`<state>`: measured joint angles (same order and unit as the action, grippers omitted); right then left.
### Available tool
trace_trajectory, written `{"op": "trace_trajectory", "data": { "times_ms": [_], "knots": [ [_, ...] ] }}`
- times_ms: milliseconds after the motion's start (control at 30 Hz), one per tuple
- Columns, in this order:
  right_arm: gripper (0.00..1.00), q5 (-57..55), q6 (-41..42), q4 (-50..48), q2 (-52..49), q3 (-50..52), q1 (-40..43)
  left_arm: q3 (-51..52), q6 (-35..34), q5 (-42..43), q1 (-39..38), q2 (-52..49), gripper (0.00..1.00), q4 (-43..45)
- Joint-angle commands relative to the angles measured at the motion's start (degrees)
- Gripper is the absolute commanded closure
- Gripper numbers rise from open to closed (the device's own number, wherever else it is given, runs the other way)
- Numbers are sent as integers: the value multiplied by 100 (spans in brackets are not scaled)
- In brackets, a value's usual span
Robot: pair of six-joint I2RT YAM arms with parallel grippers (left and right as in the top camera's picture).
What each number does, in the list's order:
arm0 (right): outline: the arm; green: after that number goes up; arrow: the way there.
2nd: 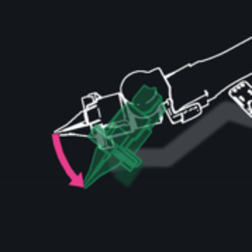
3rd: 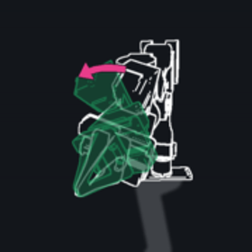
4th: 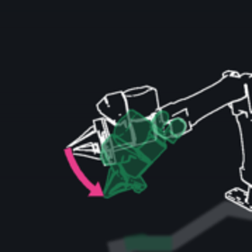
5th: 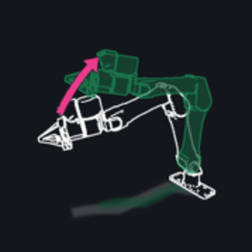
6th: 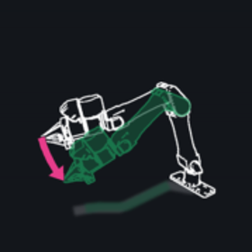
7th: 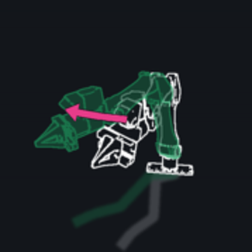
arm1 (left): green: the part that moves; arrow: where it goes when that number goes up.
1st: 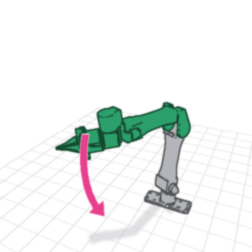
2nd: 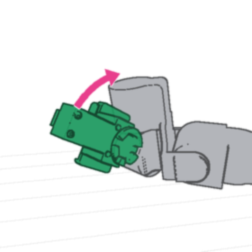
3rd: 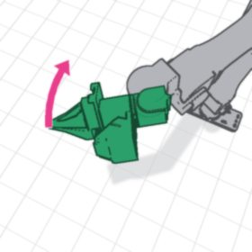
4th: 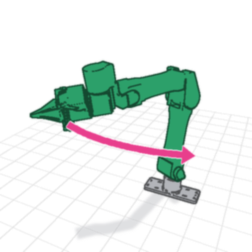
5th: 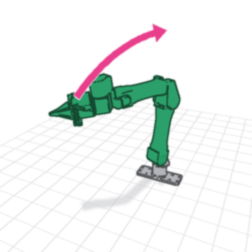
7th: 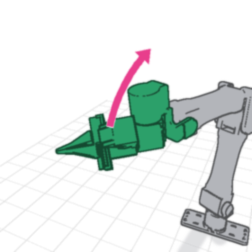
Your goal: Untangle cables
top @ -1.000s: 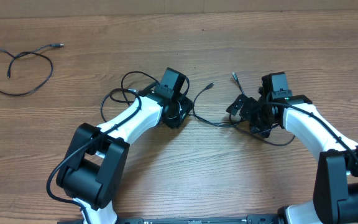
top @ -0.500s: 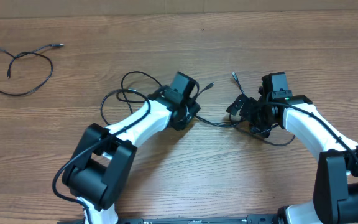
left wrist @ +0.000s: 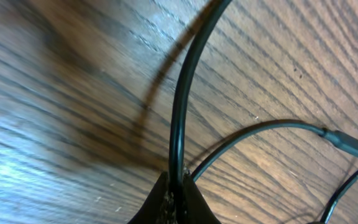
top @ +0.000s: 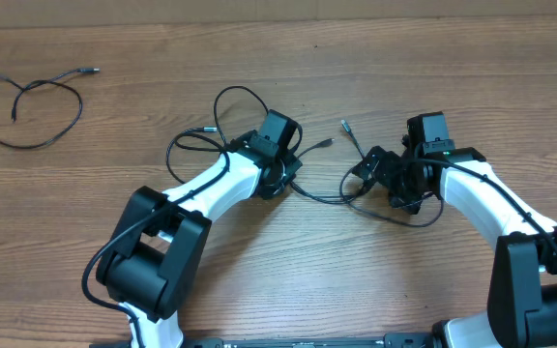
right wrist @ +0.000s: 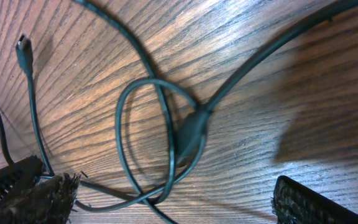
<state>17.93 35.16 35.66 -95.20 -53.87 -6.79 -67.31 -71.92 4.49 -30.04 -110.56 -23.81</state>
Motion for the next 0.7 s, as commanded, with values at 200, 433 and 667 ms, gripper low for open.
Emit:
{"op": "trace_trajectory", "data": {
  "times_ms": [200,433,667],
  "knots": [
    [0,-31,-9,-9,2,20,4,-107,428,-4,42,1340,95,-170],
    [0,-31,-11,-9,2,20,4,-107,426,-7,39,1904,96,-166],
    [0,-28,-9,-9,2,20,4,-107,426,-26,39,1996,96,-192]
  ]
}}
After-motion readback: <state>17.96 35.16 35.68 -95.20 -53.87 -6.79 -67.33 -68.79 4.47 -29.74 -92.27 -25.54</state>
